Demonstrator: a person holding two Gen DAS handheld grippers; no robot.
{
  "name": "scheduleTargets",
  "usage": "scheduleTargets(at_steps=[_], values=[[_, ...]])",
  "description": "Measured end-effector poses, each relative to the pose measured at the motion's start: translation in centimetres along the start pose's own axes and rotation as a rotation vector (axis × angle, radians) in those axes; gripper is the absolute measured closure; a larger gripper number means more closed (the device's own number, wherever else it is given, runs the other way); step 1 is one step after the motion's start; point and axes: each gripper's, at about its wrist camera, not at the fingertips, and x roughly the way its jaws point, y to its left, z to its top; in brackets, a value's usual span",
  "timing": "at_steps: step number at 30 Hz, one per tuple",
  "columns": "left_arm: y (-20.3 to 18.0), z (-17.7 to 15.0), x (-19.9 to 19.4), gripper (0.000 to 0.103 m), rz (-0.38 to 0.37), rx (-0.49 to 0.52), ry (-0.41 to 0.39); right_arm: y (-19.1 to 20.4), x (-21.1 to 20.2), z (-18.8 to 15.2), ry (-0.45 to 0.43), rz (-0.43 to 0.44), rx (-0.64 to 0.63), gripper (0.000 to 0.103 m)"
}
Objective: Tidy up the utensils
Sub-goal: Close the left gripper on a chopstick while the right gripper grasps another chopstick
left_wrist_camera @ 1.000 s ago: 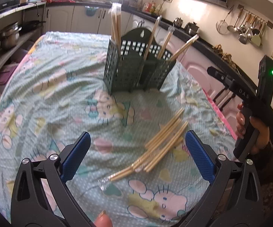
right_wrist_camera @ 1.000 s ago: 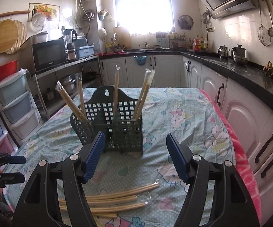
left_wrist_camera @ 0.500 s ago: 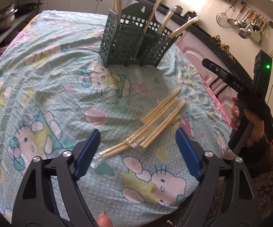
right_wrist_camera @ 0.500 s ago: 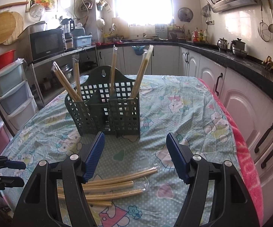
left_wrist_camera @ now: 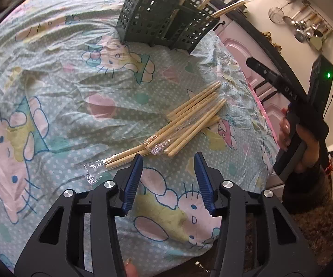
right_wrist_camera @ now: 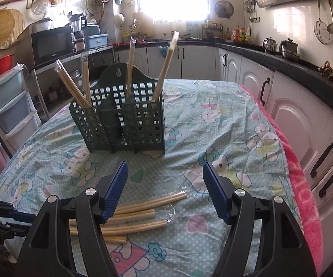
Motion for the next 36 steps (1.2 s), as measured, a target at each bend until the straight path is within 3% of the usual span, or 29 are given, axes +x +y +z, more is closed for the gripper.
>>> scheduleTargets(at_steps=[8,12,17,22,27,36], values=[[1.5,0.6,0.4,0.074,-0.04,-0.09,0.0,-1.1,1.3,-0.6,0.04,-0.02,0.018,0.038],[1.9,1.1,0.5,0.076,-0.065,-0.124,-0.004,-1.8,2.6,-0.9,0.102,-0.031,0.039,0.039],[2.5,1.6,0.9,0.081,-0.109,-0.174,0.001,-2.5,4.7,-1.5,0.212,0.002,0.076,0.052],[2.9,1.9,1.4,0.09,-0.116,-0.2,0.004,-3.3,6.4,-2.1,0.292,0.061,0.164,0.057],[2.9,1.9,1.5,0.099,-0.114,-0.2,0.004,-3.7,7.8,-2.3,0.34,0.1,0.253,0.062],[2.7,2.5,1.3,0.103,-0.129,-0.177,-0.018,-4.9,9.9,-1.7,0.367,0.098,0.383,0.076]])
